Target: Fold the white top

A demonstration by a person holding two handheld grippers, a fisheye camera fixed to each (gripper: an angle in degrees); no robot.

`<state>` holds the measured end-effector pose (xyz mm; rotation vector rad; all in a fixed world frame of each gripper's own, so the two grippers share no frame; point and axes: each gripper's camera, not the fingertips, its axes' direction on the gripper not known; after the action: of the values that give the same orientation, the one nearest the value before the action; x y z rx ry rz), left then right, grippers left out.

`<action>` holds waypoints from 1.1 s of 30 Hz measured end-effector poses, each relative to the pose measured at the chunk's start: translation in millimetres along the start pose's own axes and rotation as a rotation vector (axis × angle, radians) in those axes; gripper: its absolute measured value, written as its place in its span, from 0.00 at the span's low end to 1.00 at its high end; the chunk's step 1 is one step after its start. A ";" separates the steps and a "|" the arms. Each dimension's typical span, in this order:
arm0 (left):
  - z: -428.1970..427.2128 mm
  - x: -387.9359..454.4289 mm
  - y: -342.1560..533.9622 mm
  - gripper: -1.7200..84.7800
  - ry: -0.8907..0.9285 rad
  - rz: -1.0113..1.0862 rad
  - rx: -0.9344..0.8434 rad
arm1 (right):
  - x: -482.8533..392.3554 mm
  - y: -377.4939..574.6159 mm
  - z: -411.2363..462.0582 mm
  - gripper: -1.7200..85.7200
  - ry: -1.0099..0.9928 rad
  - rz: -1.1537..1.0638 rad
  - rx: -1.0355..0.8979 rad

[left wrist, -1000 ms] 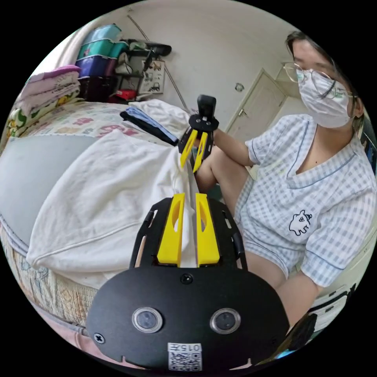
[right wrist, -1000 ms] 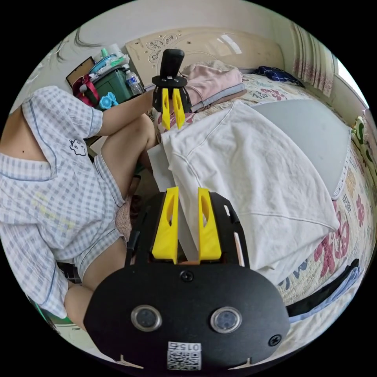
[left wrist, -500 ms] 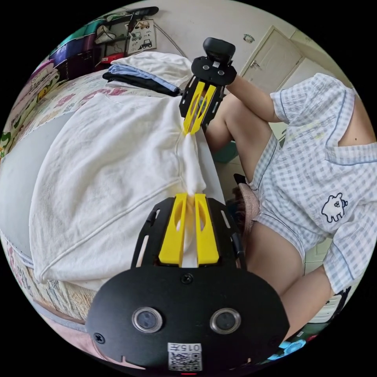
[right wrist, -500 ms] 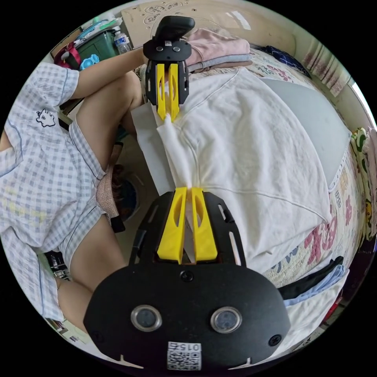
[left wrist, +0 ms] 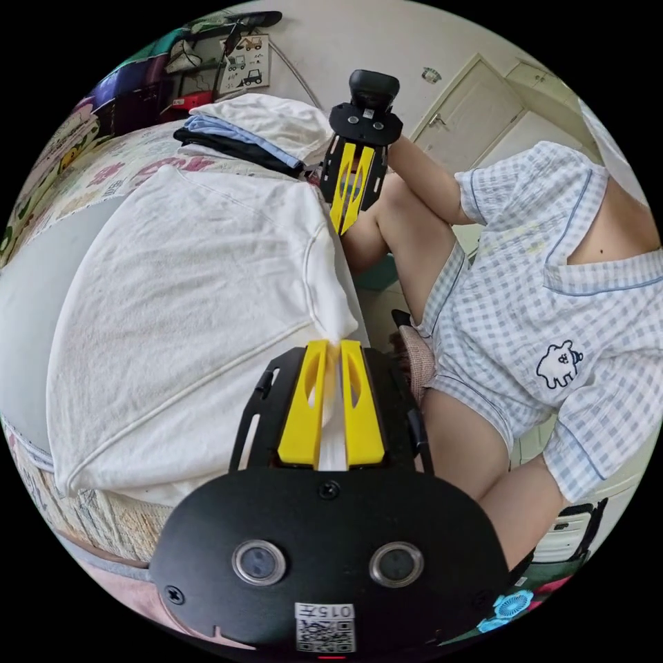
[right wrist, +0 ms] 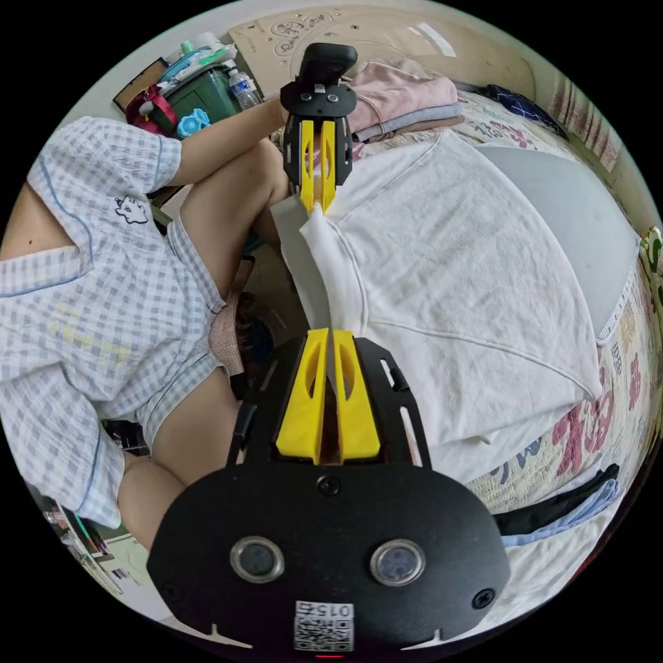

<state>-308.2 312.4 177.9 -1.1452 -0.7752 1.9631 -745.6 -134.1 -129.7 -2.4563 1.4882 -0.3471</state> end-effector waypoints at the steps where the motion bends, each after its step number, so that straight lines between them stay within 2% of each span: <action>1: -6.5 2.0 2.1 0.05 -0.008 0.005 0.025 | 5.5 2.6 -22.6 0.02 -0.026 -0.001 0.050; 4: -20.9 8.2 6.3 0.04 -0.021 0.021 0.101 | 28.7 16.8 -78.8 0.02 0.019 0.085 0.203; 7: -31.1 13.2 8.6 0.04 0.029 0.062 0.205 | 68.2 38.2 -119.5 0.02 0.086 0.299 0.327; 10: -37.4 11.7 5.5 0.04 0.017 0.073 0.302 | 105.2 61.1 -139.9 0.05 0.153 0.529 0.344; 12: -38.5 1.5 1.8 0.05 0.004 0.036 0.362 | 117.2 72.1 -149.2 0.07 0.188 0.604 0.321; 14: -36.9 -23.7 -8.8 0.07 -0.055 -0.096 0.418 | 127.9 85.0 -160.3 0.09 0.231 0.683 0.281; 18: -39.0 -60.0 -44.9 0.11 -0.161 -0.272 0.422 | 147.5 103.6 -172.6 0.13 0.241 0.814 0.253; 22: -57.7 -104.9 -120.4 0.12 -0.304 -0.420 0.448 | 171.3 118.1 -183.5 0.16 0.141 0.904 0.259; 26: -45.6 -144.8 -219.3 0.15 -0.491 -0.512 0.339 | 183.1 122.8 -200.4 0.16 0.109 0.920 0.240; 29: -10.5 -175.4 -281.6 0.15 -0.548 -0.501 0.246 | 191.5 127.8 -215.4 0.15 0.067 0.922 0.277; 33: 38.1 -227.6 -322.0 0.14 -0.586 -0.557 0.087 | 203.1 128.5 -222.1 0.13 -0.024 0.920 0.304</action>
<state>-172.9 300.1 550.0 -0.2312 -1.1449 1.8152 -833.6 -391.8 51.8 -1.3403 2.1471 -0.3073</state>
